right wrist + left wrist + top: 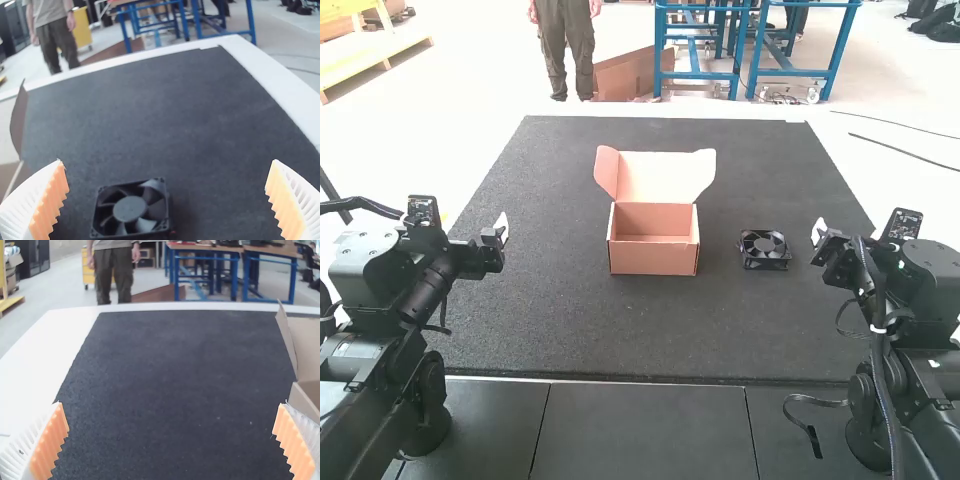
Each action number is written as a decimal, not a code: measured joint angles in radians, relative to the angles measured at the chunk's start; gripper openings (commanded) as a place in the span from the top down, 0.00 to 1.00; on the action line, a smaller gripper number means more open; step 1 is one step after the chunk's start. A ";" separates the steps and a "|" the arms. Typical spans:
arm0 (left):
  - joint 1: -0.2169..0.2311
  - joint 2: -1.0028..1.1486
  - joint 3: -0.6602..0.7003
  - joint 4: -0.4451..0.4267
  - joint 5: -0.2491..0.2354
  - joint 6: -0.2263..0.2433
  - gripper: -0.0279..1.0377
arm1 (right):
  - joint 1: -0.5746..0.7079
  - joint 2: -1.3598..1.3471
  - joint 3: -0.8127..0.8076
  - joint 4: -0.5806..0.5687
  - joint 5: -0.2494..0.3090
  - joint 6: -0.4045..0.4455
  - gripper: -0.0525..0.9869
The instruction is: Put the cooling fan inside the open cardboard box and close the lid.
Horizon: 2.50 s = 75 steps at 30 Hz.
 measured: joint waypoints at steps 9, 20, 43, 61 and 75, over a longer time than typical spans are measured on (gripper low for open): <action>0.000 0.000 0.000 0.122 0.000 -0.001 0.06 | 0.000 0.000 0.000 0.061 0.000 0.005 0.07; 0.000 0.000 0.051 0.206 -0.001 -0.008 0.06 | 0.000 0.002 0.091 0.208 0.000 0.009 0.07; 0.000 0.589 0.644 -0.034 -0.053 -0.008 0.06 | 0.000 0.664 0.887 -0.319 0.039 0.180 0.08; -0.308 0.786 0.759 -0.225 -0.020 0.011 0.06 | -0.037 1.180 1.129 -0.623 -0.045 -0.065 0.08; -0.441 0.814 0.821 -0.409 -0.024 -0.044 0.06 | -0.057 1.395 1.170 -0.766 -0.096 -0.227 0.08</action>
